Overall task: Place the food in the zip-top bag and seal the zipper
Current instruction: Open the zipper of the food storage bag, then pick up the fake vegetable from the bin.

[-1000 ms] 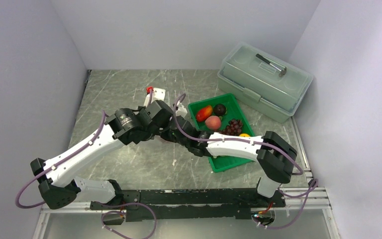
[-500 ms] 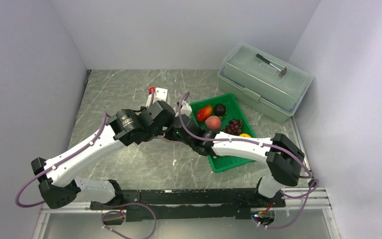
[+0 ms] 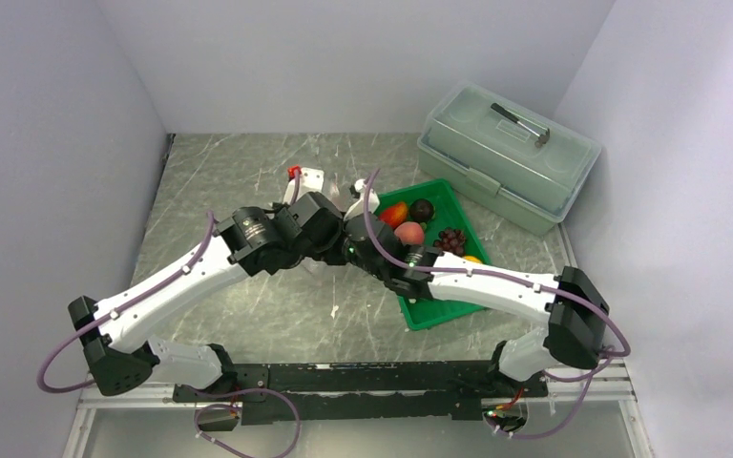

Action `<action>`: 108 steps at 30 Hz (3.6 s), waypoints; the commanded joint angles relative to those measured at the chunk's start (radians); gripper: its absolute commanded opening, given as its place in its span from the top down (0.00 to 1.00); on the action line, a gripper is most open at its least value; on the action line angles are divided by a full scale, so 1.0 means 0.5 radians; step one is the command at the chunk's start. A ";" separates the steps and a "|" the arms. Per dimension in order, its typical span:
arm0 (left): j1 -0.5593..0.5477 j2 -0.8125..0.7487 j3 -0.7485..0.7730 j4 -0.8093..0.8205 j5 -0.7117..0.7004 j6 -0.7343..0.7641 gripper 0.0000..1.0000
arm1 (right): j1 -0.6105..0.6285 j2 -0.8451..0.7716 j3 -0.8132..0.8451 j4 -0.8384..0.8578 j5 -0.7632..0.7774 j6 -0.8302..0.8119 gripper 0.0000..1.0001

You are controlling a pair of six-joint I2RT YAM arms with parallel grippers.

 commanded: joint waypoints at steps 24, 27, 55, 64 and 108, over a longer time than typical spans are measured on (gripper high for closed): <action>0.020 0.006 0.001 -0.039 -0.016 -0.001 1.00 | 0.016 -0.241 0.032 -0.187 0.231 -0.149 0.61; 0.020 -0.024 0.008 -0.018 0.023 0.013 1.00 | 0.016 -0.142 0.066 -0.173 0.207 -0.140 0.61; 0.018 -0.146 0.123 -0.330 -0.295 -0.084 1.00 | 0.012 0.030 0.072 -0.794 0.681 -0.218 0.60; 0.019 -0.065 0.007 -0.222 -0.237 -0.074 1.00 | 0.013 -0.097 0.164 -0.592 0.458 -0.314 0.55; 0.174 -0.168 -0.328 0.244 -0.114 0.294 1.00 | -0.379 -0.913 -0.220 -1.482 0.327 -0.880 0.18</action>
